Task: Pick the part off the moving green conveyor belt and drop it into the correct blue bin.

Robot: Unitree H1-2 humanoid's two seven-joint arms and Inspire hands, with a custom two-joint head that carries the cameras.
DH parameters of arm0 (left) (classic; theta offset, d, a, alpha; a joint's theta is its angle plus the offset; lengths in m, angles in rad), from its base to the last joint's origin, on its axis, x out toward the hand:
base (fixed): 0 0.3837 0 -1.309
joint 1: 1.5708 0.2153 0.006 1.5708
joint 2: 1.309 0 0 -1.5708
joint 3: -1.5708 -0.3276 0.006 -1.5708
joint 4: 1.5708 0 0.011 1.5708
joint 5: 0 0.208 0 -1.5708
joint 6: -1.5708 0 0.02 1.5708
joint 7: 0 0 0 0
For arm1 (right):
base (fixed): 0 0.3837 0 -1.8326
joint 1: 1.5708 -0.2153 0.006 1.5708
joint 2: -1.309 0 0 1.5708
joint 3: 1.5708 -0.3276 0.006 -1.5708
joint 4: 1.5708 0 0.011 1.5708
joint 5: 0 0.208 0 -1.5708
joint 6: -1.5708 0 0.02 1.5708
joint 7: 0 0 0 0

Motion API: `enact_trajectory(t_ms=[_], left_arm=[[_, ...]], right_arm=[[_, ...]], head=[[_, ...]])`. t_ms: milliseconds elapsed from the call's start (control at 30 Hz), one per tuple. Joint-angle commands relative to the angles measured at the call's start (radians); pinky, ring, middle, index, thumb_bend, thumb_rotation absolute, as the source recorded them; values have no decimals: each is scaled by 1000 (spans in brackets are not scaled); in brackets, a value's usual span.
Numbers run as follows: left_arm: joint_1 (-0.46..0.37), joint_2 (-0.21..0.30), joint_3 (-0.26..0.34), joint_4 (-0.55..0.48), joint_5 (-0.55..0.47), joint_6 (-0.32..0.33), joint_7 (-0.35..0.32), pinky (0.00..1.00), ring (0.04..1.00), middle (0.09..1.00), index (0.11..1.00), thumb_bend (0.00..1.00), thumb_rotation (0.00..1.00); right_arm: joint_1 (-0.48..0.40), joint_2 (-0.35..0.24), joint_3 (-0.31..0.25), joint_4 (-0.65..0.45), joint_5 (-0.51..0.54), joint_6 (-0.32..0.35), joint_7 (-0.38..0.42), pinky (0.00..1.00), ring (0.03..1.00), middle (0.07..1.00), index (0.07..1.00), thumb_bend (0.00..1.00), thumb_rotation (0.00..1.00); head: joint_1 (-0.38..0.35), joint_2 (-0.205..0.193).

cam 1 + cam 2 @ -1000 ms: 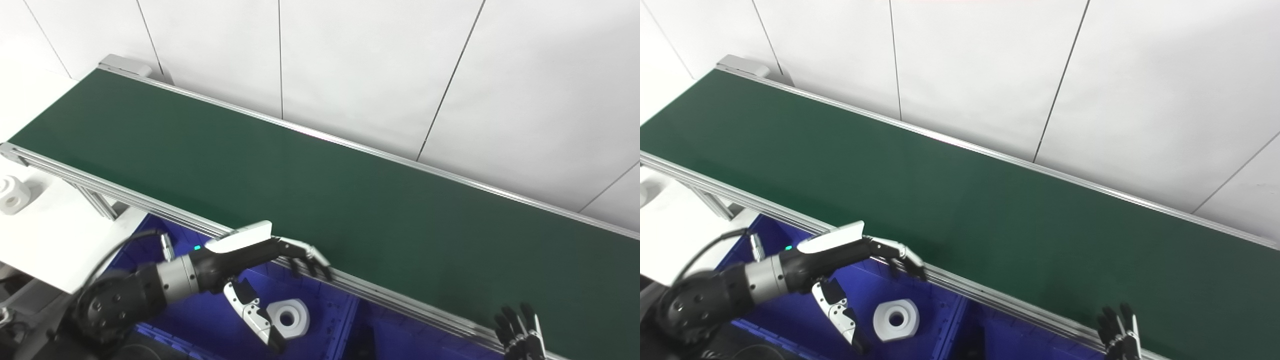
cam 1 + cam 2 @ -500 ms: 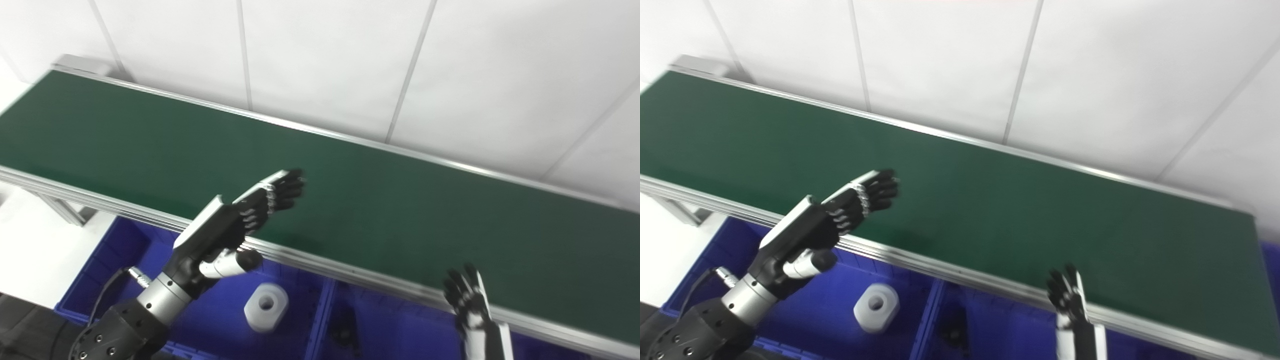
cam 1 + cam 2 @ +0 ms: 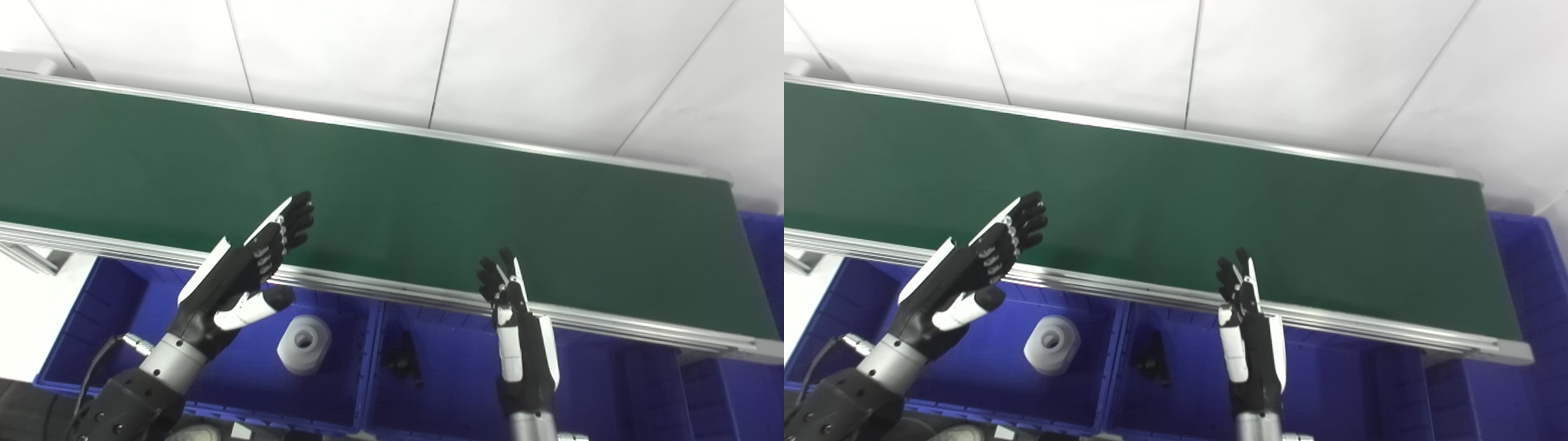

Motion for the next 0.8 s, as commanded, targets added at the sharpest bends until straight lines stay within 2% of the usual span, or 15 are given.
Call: enact_trajectory(t_ms=[0, 100, 300, 367, 467, 567, 767], left_arm=[[19, -35, -15, -53, 24, 11, 35, 941, 981, 996, 973, 815, 751], [47, -68, -28, -86, 26, 36, 53, 995, 999, 1000, 998, 784, 741], [122, -167, -31, -203, -36, 153, 120, 1000, 1000, 1000, 1000, 780, 714], [144, -169, -43, -214, -25, 145, 122, 1000, 1000, 1000, 1000, 766, 718], [153, -166, -55, -149, 16, 72, 120, 1000, 1000, 1000, 1000, 759, 725], [154, -163, -60, -50, 39, -28, 119, 1000, 1000, 1000, 1000, 697, 741], [161, -181, -69, 87, 44, -125, 131, 1000, 997, 1000, 1000, 626, 697]], right_arm=[[2, 23, 16, -42, -5, -3, -10, 924, 932, 923, 1000, 786, 1000], [8, 19, 17, -48, 2, -5, -14, 930, 934, 925, 1000, 796, 1000], [18, 2, 6, -53, 14, -6, -18, 936, 932, 926, 1000, 792, 1000], [18, -7, 1, -52, 18, -7, -16, 934, 931, 928, 1000, 785, 1000], [15, -18, -3, -44, 25, -15, -14, 931, 928, 927, 1000, 776, 1000], [13, -23, 3, -39, 19, -20, -12, 936, 931, 929, 1000, 771, 1000], [24, -36, 4, -22, 14, -41, -20, 938, 932, 935, 1000, 762, 1000]], head=[[-1, -3], [-1, -4], [-2, -11], [-1, -16], [-1, -27], [-4, -35], [-5, -50]])
